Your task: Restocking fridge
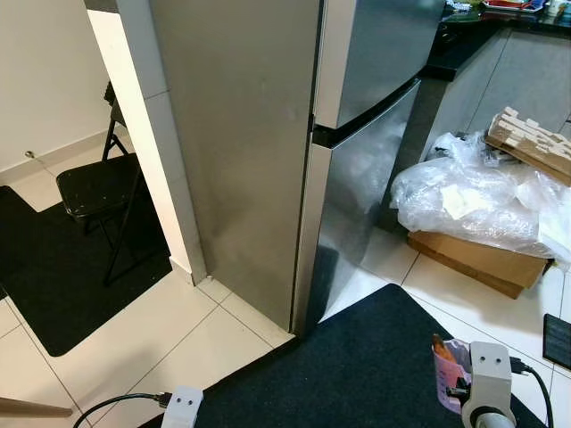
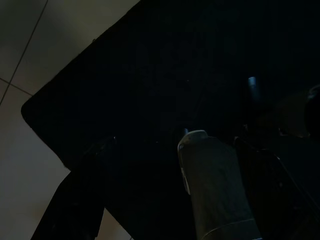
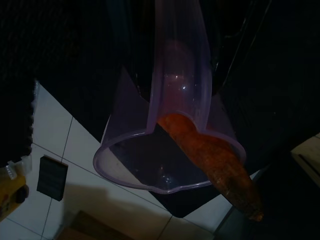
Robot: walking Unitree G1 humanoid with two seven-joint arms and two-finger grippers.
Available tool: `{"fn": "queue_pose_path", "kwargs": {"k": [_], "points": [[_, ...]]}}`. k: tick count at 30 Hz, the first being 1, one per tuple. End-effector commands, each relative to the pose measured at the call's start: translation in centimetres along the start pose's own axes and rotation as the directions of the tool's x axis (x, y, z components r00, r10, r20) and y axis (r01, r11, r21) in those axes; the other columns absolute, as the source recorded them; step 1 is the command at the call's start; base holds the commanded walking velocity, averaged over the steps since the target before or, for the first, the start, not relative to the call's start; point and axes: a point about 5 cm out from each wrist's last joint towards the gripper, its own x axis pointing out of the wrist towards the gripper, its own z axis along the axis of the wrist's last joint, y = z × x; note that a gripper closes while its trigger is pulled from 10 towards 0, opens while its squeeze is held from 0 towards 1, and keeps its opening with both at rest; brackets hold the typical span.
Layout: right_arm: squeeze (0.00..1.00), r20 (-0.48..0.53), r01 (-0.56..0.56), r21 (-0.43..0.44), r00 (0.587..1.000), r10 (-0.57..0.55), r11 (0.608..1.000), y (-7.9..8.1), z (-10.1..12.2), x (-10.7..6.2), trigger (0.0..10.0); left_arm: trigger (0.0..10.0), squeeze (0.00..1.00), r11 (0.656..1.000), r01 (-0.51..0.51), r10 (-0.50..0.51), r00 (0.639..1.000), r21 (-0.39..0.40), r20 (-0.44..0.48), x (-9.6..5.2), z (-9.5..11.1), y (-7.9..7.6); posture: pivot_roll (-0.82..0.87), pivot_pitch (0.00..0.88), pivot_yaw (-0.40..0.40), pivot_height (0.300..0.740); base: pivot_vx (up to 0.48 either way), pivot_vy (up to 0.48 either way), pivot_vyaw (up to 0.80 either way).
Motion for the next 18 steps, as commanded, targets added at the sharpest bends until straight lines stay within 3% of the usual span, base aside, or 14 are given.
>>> {"fn": "queue_pose_path", "kwargs": {"k": [1, 18], "points": [[0.0, -0.004, 0.012, -0.001, 1.0, -0.012, 1.0, -0.08, -0.14, -0.05, 10.0, 10.0, 0.0, 1.0, -0.008, 0.008, 1.0, 0.008, -0.003, -0.07, -0.09, 0.24, 0.07, 0.0, 0.02, 0.74, 0.0, 0.0, 0.0], [0.0, -0.011, 0.041, -0.005, 0.999, -0.041, 0.999, -0.48, -0.13, -0.02, 10.0, 10.0, 0.0, 1.0, -0.012, 0.012, 1.0, 0.0, 0.011, -0.03, 0.14, 0.24, 0.07, 0.0, 0.017, 0.74, 0.0, 0.0, 0.0]]}}
